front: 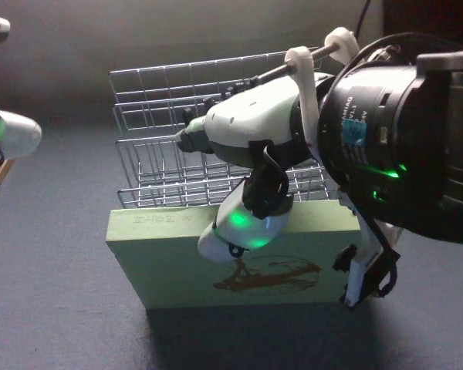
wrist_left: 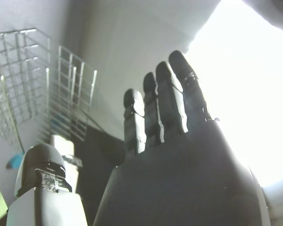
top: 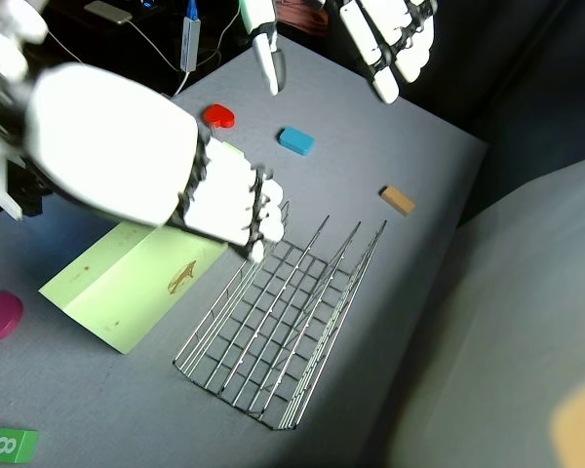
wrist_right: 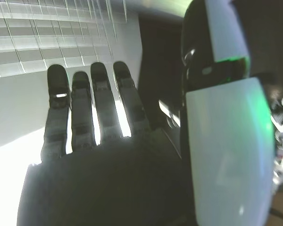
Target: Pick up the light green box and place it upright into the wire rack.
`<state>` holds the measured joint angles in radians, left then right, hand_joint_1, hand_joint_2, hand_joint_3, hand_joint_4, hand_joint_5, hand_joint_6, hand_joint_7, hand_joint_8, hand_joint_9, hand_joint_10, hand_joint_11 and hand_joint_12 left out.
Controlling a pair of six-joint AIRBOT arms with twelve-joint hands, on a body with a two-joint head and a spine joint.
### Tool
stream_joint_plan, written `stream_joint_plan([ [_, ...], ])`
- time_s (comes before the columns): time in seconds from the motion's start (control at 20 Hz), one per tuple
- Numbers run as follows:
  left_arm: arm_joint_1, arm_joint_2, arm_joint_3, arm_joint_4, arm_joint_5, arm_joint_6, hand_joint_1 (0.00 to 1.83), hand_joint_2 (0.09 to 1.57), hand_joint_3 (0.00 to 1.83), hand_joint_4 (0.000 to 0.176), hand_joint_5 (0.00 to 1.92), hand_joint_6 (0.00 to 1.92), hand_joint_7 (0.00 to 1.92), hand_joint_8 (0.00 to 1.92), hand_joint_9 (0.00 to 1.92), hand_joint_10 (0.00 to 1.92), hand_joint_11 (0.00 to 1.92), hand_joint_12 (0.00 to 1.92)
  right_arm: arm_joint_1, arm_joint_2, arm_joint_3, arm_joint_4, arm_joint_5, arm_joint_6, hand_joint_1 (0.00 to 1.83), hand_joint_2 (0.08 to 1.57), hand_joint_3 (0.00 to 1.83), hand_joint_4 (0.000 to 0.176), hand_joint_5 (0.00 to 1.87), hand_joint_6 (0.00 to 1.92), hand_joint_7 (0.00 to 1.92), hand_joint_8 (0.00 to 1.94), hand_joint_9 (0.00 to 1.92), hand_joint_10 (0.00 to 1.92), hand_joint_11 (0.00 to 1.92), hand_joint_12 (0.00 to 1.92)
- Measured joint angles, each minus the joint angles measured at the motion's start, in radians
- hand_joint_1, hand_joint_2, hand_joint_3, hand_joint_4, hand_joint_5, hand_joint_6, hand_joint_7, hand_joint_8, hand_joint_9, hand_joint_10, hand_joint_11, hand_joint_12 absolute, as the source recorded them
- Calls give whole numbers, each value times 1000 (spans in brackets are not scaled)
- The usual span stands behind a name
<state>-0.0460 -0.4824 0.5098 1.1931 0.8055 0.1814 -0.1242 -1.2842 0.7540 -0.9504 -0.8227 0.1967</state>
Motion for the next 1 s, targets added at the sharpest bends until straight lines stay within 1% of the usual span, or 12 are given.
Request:
stream_joint_plan([
  [0.1,0,0,0,-15,-18,9,220,1067,1,83,259,3,202,0,188,1,0,644,-5,-4,7,-14,6,-2,723,981,1,0,139,10,166,6,59,1,0,609],
  [0.35,0,0,18,-6,-45,30,220,1067,1,83,255,0,210,2,193,2,0,631,-31,-18,20,-6,17,-4,727,987,2,0,131,3,167,3,61,1,0,621],
  [0.45,0,3,20,-6,-46,31,220,1068,1,83,255,0,211,1,195,2,0,628,-32,-18,20,-11,21,-4,733,987,1,0,161,8,194,5,86,6,0,694],
  [0.55,0,3,20,-6,-46,31,221,1070,2,83,255,0,211,1,196,3,0,628,-36,-19,19,-11,26,-4,740,993,2,0,211,13,253,11,154,18,0,797],
  [0.6,0,3,20,-6,-48,32,221,1071,2,83,255,0,210,1,195,2,0,627,-36,-19,20,-10,27,-4,754,1012,7,0,243,17,294,15,203,27,0,878],
  [0.65,0,3,20,-6,-48,34,221,1071,2,83,255,0,210,1,195,2,0,627,-36,-19,19,-11,27,-4,754,1012,7,0,243,17,294,15,203,27,0,878],
  [0.7,0,3,20,-6,-49,35,221,1074,4,83,255,0,211,1,196,2,0,627,-36,-19,20,-14,27,-8,813,1043,6,0,406,25,495,16,408,44,54,1162],
  [0.8,0,3,20,-6,-49,35,221,1075,3,83,255,0,211,1,197,3,0,627,-36,-19,19,-13,28,-14,909,1070,4,0,568,23,671,14,591,48,197,1197],
  [0.9,0,3,20,-6,-48,35,193,1082,6,83,252,0,211,1,198,2,0,630,-36,-18,18,-13,27,-21,1010,1096,2,0,767,29,898,26,847,113,427,1251],
  [0.95,0,3,20,-6,-48,36,184,1086,6,83,245,0,210,0,198,2,0,632,-36,-18,15,-14,26,-24,1055,1101,1,0,855,28,976,26,923,160,516,1300],
  [1.0,-5,3,20,-8,-47,35,182,1086,6,83,244,0,210,0,198,2,0,633,-36,-17,11,-14,25,-28,1188,1139,0,0,848,862,1036,784,970,323,605,1338],
])
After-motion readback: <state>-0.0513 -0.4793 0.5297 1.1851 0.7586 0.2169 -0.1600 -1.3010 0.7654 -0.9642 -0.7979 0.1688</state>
